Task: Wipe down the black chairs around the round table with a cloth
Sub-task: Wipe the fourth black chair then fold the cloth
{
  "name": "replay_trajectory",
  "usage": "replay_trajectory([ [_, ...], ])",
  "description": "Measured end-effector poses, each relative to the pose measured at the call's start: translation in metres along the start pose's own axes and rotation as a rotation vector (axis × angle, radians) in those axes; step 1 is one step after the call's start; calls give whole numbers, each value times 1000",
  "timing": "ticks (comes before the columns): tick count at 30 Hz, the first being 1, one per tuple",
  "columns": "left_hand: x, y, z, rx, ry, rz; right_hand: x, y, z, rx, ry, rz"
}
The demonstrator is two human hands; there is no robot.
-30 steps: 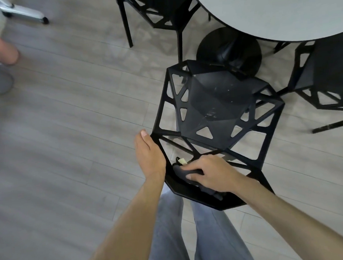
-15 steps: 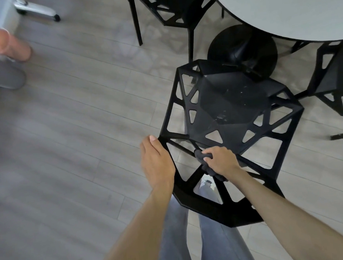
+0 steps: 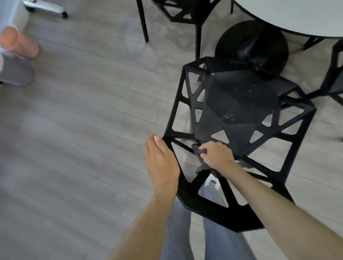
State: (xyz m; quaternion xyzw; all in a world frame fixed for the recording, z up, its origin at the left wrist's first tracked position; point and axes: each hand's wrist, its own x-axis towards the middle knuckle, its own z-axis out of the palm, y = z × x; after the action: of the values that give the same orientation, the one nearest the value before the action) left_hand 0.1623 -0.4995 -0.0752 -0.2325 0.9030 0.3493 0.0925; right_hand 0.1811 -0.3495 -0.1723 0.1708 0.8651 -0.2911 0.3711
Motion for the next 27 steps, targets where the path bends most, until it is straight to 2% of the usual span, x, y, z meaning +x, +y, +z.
replay_trajectory([
  [2,0,1,0,-5,-3,-8,-11,33,-6,-1,-61,72],
  [4,0,3,-1,-10,-4,-27,-14,35,-7,-47,-75,65],
  [12,0,4,0,8,8,-16,23,-73,4,129,146,-139],
  [15,2,2,1,8,10,-12,26,-79,6,149,162,-181],
  [17,2,2,1,18,6,-13,22,-58,3,110,107,-172],
  [20,0,4,0,26,-4,-28,7,-2,-6,-33,-72,-43],
  [22,1,2,0,25,-4,-28,-11,28,-14,-45,-147,13],
  [27,4,0,1,58,9,-19,-72,27,-44,-47,-233,-57],
])
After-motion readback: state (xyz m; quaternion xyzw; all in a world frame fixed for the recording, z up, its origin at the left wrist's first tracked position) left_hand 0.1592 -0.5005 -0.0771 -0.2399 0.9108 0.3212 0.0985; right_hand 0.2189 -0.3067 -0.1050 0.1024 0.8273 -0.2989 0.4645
